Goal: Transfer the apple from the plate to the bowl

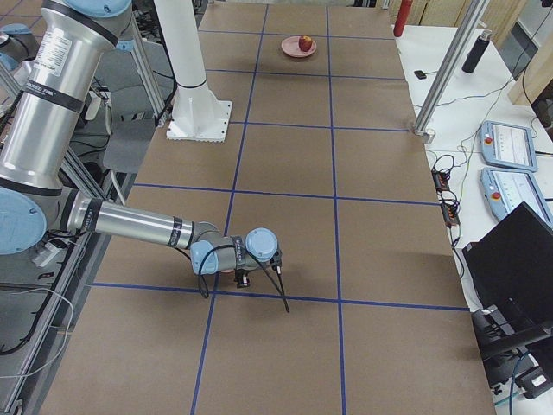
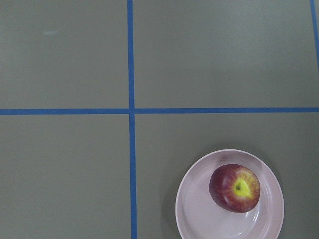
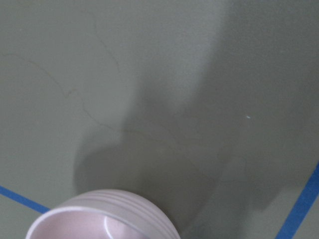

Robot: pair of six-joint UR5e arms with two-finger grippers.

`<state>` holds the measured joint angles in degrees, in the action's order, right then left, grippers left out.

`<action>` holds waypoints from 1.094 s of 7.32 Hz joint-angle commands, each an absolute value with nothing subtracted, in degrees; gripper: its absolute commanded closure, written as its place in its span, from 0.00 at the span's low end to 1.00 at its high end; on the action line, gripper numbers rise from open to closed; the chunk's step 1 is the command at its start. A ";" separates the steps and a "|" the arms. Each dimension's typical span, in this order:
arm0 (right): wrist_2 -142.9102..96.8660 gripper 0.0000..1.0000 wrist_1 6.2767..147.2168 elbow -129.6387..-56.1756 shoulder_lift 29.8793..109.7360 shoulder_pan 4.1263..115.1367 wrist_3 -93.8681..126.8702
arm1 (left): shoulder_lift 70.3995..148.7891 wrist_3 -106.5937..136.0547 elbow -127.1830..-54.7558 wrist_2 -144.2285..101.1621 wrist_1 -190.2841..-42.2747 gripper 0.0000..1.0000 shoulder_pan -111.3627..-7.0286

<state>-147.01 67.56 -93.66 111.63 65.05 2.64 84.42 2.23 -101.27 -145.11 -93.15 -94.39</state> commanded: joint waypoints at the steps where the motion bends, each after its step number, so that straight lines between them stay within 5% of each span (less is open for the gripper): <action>1: -147.48 1.00 64.70 -93.43 113.46 65.04 3.07 | 84.29 2.20 -101.34 -145.11 -93.08 0.02 -94.48; 5: -160.88 1.00 61.52 -93.61 112.25 65.91 5.00 | 84.20 2.11 -101.25 -145.11 -93.08 0.02 -94.48; 8: -161.29 1.00 62.22 -94.05 98.14 68.99 24.90 | 84.20 2.11 -101.07 -145.19 -93.08 0.02 -94.48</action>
